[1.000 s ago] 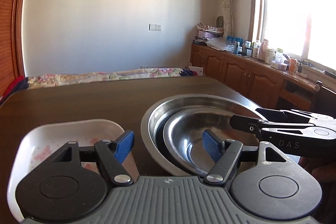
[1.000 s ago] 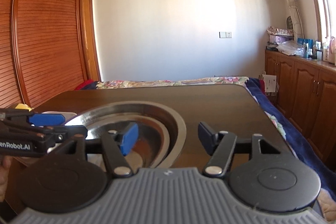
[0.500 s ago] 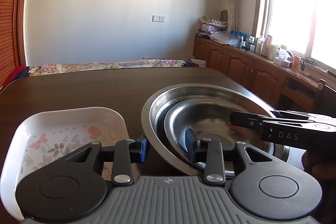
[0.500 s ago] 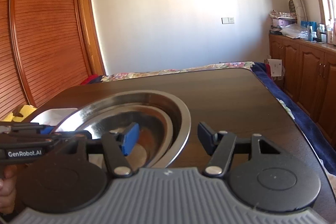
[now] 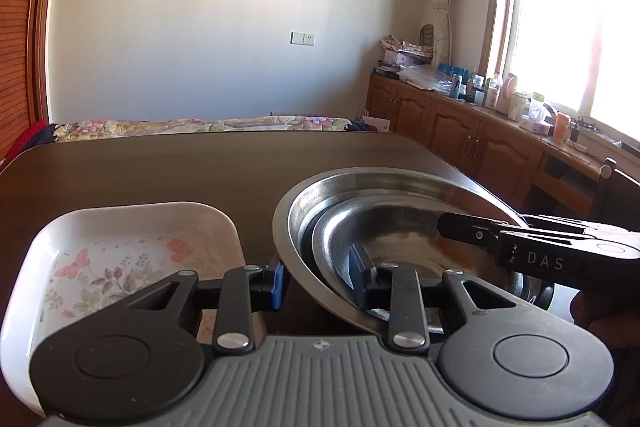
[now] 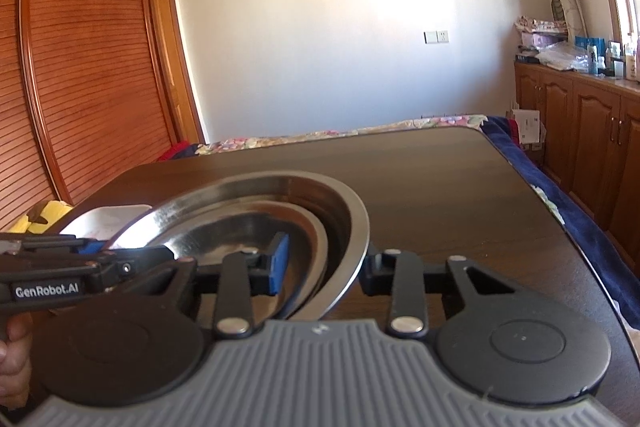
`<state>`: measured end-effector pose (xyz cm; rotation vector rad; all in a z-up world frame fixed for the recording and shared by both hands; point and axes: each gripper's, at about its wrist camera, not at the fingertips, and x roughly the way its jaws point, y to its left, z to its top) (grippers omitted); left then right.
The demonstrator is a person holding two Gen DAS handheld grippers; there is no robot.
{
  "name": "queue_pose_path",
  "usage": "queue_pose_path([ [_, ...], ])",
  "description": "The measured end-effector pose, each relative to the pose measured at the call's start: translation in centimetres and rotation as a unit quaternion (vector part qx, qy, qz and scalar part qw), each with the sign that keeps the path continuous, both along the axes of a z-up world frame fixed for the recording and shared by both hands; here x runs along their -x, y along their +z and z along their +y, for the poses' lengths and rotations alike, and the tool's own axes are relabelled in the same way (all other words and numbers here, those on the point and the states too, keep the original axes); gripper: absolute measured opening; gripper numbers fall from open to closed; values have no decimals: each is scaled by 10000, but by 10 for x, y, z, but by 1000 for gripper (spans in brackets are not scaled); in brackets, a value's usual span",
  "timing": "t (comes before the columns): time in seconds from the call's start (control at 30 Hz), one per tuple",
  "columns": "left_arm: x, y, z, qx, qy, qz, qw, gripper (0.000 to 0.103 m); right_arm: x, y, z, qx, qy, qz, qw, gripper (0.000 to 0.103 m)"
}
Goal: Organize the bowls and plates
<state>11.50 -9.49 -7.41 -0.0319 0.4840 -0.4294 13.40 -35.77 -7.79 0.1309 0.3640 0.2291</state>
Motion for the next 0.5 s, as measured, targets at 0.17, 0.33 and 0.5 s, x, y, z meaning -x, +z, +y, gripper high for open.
queue_pose_path([
  [0.17, 5, 7, 7, 52, -6, -102, 9999, 34, 4, 2, -2, -27, 123, -135, 9998, 36],
  [0.33, 14, 19, 12, 81, 14, -215, 9997, 34, 7, 8, -7, -261, 260, -217, 9991, 36],
  [0.5, 24, 37, 21, 85, 46, -377, 9992, 33, 16, 25, -1, -207, 291, -459, 9983, 36],
])
